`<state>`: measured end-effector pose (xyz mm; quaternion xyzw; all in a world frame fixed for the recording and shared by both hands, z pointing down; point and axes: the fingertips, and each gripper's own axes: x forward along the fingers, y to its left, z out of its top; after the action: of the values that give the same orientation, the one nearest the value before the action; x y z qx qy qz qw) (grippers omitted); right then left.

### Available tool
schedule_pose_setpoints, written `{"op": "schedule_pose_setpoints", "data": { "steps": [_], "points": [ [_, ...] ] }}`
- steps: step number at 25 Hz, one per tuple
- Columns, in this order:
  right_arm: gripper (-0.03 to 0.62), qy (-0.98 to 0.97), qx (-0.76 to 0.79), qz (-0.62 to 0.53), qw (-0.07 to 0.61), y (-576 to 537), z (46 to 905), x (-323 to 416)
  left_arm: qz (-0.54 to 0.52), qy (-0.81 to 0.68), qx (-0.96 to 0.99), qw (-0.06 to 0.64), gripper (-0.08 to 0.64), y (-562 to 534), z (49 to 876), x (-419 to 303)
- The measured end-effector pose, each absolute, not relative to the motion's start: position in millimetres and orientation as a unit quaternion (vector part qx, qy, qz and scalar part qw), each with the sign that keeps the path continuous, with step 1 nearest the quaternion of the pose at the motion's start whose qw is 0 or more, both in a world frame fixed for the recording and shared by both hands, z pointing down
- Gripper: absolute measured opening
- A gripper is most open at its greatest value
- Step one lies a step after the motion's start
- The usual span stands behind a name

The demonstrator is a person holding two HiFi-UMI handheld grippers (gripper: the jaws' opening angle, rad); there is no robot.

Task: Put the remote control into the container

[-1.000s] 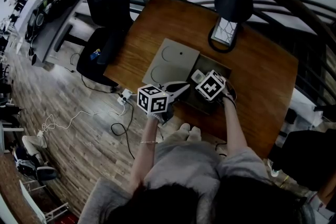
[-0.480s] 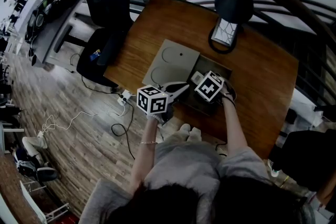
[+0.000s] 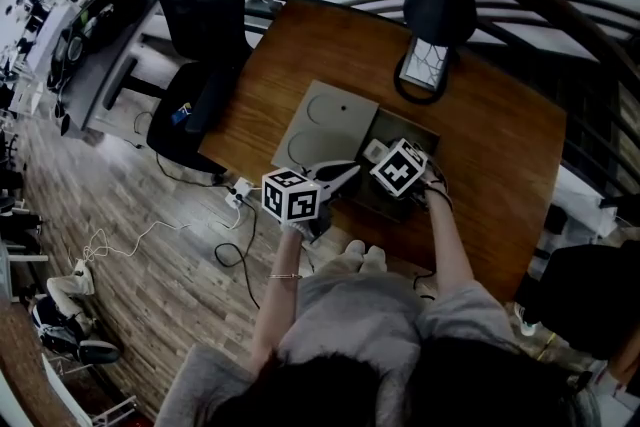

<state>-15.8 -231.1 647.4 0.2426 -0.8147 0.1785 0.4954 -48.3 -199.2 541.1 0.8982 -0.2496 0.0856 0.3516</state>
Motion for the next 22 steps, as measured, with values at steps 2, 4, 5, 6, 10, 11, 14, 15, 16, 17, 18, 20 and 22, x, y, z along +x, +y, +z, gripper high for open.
{"op": "schedule_pose_setpoints", "data": {
  "steps": [2,4,5,6,10,11,14,15,16,17,18,20,22],
  "points": [
    [0.256,-0.817,0.253,0.180,0.485,-233.5,642.2,-16.2,0.086,-0.247,0.899,0.351,0.003,-198.3,540.8,-46.5],
    [0.256,-0.820,0.255,0.172,0.483,-234.7,639.6,-15.5,0.085,-0.245,0.900,0.350,0.003,-197.4,540.0,-44.9],
    [0.256,-0.820,0.256,0.171,0.483,-234.0,638.3,-14.4,0.085,-0.244,0.901,0.350,0.003,-196.9,539.3,-44.5],
    [0.255,-0.820,0.257,0.173,0.480,-232.6,636.4,-13.5,0.084,-0.243,0.901,0.350,0.003,-196.4,538.5,-44.6],
    [0.255,-0.833,0.286,0.172,0.442,-235.6,620.0,-9.9,0.081,-0.245,0.903,0.343,0.003,-195.9,534.4,-46.0],
    [0.253,-0.837,0.297,0.171,0.427,-236.9,615.7,-8.7,0.080,-0.247,0.905,0.338,0.003,-196.0,532.9,-45.7],
    [0.253,-0.850,0.317,0.171,0.384,-238.7,606.9,-10.2,0.079,-0.248,0.910,0.324,0.003,-195.9,527.8,-43.3],
    [0.253,-0.853,0.320,0.175,0.373,-237.7,604.1,-11.7,0.079,-0.246,0.911,0.321,0.003,-195.5,526.2,-42.2],
    [0.253,-0.855,0.323,0.178,0.365,-235.9,601.4,-12.7,0.078,-0.245,0.912,0.319,0.003,-194.7,525.1,-41.0],
    [0.253,-0.856,0.325,0.181,0.359,-233.8,598.3,-13.4,0.078,-0.242,0.913,0.318,0.003,-193.6,524.5,-39.8],
    [0.252,-0.857,0.327,0.183,0.353,-231.8,595.1,-13.9,0.078,-0.241,0.914,0.316,0.003,-192.4,524.1,-38.6],
    [0.246,-0.860,0.332,0.186,0.339,-229.1,588.4,-14.3,0.079,-0.238,0.916,0.313,0.003,-190.0,523.2,-36.6],
    [0.221,-0.862,0.347,0.188,0.320,-228.6,580.2,-13.0,0.079,-0.237,0.918,0.310,0.003,-187.6,521.6,-35.4]
  ]
}}
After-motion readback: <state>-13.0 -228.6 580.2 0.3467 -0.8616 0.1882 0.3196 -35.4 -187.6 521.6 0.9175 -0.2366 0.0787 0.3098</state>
